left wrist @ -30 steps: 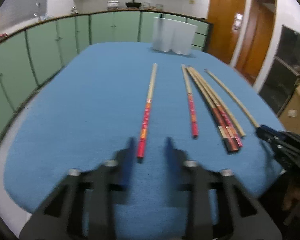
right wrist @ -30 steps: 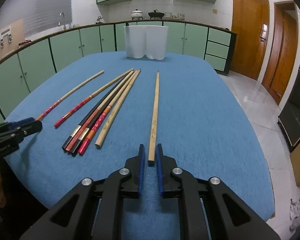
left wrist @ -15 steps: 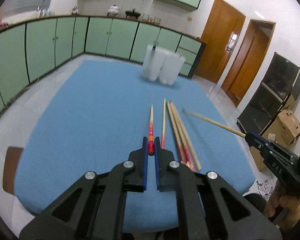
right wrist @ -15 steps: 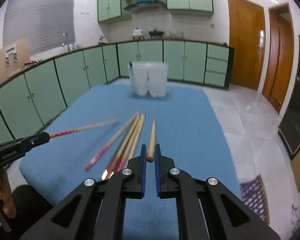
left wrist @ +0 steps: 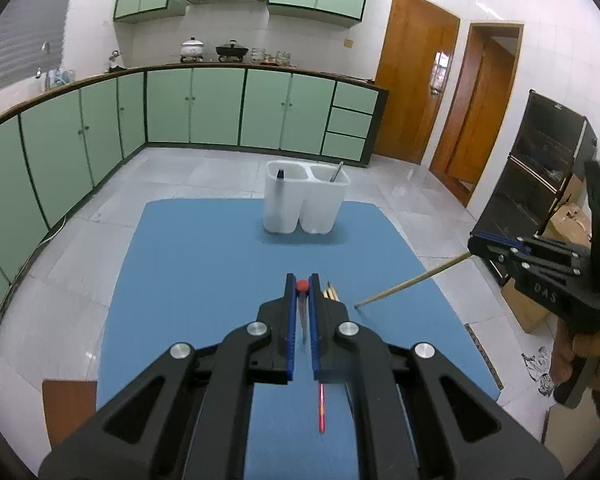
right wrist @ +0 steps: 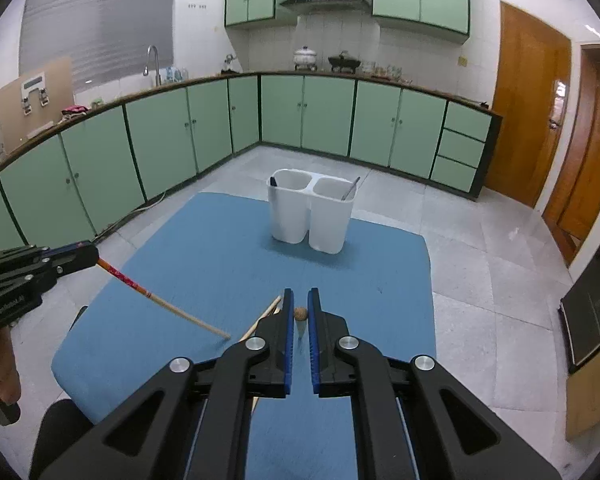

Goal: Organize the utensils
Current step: 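Carry both chopsticks to the holder and lower them in upright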

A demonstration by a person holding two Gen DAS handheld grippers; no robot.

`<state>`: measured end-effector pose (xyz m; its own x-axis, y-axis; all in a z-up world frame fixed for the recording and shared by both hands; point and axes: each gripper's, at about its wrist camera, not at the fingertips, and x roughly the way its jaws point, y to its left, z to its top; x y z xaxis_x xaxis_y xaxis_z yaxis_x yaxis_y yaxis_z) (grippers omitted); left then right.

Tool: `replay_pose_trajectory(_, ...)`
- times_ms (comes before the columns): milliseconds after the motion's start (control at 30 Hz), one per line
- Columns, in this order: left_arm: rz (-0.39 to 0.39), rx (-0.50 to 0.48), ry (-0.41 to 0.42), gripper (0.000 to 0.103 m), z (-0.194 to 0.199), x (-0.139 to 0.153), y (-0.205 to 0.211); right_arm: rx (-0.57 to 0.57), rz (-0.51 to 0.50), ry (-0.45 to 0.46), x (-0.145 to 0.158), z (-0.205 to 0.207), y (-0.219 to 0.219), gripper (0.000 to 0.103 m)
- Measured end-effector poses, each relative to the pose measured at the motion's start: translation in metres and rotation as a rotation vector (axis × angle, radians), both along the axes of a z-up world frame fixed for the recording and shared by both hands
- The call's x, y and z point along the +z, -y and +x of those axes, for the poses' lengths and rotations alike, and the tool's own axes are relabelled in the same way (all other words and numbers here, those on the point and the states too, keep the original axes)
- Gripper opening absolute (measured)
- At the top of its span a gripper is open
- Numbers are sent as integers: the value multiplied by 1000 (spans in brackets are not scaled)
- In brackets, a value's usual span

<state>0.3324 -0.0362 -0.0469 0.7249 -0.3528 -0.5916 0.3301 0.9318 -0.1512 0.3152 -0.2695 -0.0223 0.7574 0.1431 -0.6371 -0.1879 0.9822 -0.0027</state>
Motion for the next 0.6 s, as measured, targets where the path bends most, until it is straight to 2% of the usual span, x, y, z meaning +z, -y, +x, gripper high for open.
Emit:
replay_pose_trajectory(267,37,-37,3,5,54,37,15,11,30,-115,30,59,7,7)
replay_pose_trajectory(433,26,-41,17,5,86,71,23,11,14,-121,60,82,4,6)
replay_pose_trajectory(600,12,-25,48,5,117,111,31,-3,23,-90,108,108,3,6)
